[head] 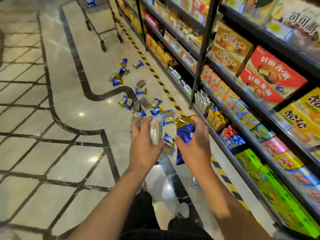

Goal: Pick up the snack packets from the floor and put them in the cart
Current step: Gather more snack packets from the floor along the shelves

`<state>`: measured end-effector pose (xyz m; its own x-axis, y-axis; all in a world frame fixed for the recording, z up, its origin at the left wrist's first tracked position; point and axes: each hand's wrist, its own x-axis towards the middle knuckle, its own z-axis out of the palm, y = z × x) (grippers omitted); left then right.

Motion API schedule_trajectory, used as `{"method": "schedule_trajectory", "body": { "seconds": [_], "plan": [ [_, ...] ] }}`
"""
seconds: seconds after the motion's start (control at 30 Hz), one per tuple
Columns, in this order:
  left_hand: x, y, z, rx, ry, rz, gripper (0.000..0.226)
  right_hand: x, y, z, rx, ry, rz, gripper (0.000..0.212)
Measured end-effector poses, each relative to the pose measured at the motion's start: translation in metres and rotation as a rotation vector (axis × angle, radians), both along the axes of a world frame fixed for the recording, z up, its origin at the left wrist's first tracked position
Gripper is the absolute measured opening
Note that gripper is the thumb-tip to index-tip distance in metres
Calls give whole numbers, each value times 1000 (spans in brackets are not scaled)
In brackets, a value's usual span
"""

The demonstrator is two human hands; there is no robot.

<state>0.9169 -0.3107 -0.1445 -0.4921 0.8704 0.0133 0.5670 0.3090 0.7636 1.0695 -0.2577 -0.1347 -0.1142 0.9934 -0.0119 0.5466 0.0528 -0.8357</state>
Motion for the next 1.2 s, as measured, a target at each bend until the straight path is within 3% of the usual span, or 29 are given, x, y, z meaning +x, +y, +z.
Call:
{"method": "schedule_trajectory", "body": {
  "seconds": [0.33,0.77,1.2],
  "plan": [
    [-114,-36,30,48,-60,82,82,-102,-1,30,8,-65,194,66],
    [-337,-88,34,61,-62,237,81,-343,-26,48,59,-141,337,72],
    [-473,-102,35,45,-100,439,80,-506,-8,34,67,-216,553,76]
  ]
}}
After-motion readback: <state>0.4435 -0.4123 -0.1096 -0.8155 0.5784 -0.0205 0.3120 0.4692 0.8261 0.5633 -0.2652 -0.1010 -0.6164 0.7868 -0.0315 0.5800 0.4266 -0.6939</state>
